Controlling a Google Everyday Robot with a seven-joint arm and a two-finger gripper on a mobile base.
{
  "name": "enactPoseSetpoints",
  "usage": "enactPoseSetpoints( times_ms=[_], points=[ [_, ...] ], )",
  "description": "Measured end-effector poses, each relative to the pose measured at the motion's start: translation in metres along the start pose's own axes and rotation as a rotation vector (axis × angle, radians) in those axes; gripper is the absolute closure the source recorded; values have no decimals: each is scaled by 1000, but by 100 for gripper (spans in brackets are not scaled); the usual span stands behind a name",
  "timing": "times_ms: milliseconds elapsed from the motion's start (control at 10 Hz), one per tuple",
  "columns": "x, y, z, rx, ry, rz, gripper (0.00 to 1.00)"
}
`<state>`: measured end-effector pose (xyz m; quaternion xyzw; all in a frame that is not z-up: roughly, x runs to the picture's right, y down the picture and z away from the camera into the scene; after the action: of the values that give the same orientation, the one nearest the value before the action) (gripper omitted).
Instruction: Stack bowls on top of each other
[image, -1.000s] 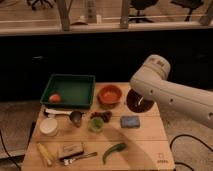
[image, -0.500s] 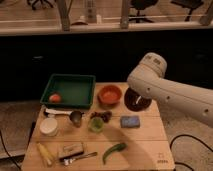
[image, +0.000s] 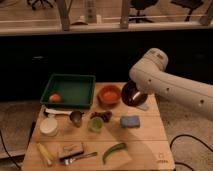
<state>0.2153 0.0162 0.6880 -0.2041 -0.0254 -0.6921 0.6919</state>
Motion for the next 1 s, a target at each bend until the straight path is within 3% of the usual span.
enactPoseSetpoints(
  times_ms=[200,1000],
  points=[
    [10,-13,9,44,-14,-15,100],
    [48,-68,49,148,-51,-77,100]
  ],
)
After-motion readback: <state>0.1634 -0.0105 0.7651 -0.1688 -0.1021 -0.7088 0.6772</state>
